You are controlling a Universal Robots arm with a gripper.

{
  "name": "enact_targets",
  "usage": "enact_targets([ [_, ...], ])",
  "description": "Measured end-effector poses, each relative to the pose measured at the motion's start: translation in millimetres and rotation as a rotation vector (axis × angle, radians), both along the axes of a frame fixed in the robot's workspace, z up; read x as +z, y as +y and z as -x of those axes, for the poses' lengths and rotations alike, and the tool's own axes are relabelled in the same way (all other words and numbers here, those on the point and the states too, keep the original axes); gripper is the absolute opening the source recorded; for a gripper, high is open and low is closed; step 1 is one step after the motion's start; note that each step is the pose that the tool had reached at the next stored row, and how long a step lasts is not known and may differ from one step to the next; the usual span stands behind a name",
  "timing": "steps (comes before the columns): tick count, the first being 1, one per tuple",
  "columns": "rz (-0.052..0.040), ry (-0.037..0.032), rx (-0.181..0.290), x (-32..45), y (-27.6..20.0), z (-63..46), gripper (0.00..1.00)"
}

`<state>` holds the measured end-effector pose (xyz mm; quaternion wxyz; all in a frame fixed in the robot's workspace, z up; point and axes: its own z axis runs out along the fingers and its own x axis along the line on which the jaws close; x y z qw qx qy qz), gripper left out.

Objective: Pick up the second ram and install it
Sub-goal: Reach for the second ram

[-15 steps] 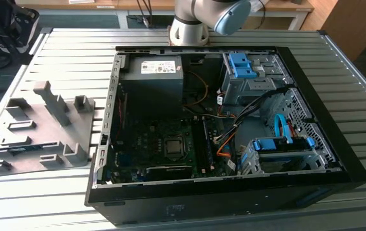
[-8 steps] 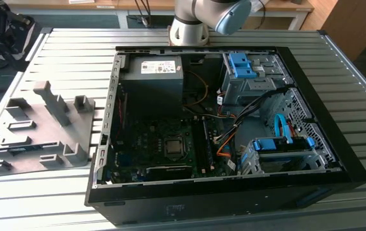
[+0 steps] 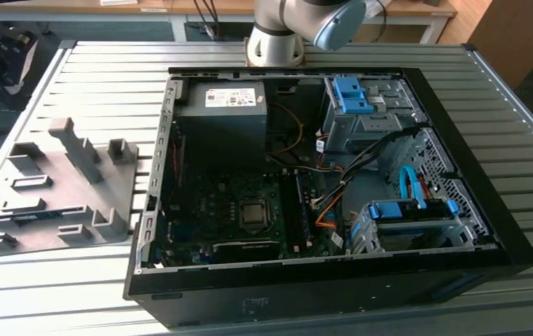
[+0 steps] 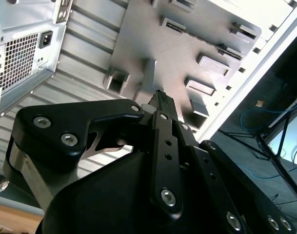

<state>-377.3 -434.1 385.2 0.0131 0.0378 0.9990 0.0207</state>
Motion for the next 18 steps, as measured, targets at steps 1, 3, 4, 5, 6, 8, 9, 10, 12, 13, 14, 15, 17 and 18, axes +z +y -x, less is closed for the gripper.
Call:
enact_targets([
  [1,0.0001,0.0002,0.000,-0.4,-0.7,1.8,0.10],
  [3,0.0001,0.0001,0.000,-1.3,-2.0,5.1,0.10],
  [4,0.0001,0.0001,0.000,-1.8,-2.4,6.5,0.10],
  [5,0.0000,0.0001,0.000,-2.3,-2.9,7.7,0.10],
  [6,0.0000,0.0001,0.000,-2.8,-3.2,8.7,0.10],
  [8,0.0000,0.0000,0.000,-4.2,-3.6,9.8,0.10],
  [9,0.0001,0.0001,0.000,-5.2,-4.0,10.7,0.10],
  [10,0.0001,0.0001,0.000,-6.2,-4.3,11.8,0.10],
  [12,0.0000,0.0000,0.000,-7.9,-4.6,13.4,0.10],
  [13,0.0000,-0.0001,0.000,-8.8,-4.8,14.0,0.10],
  [14,0.0000,0.0000,0.000,-9.6,-5.0,14.7,0.10],
  [15,0.0002,0.0002,0.000,-10.3,-5.2,15.6,0.10],
  [17,0.0001,0.0001,0.000,-11.8,-5.4,17.8,0.10],
  [18,0.0000,0.0000,0.000,-12.6,-5.6,18.7,0.10],
])
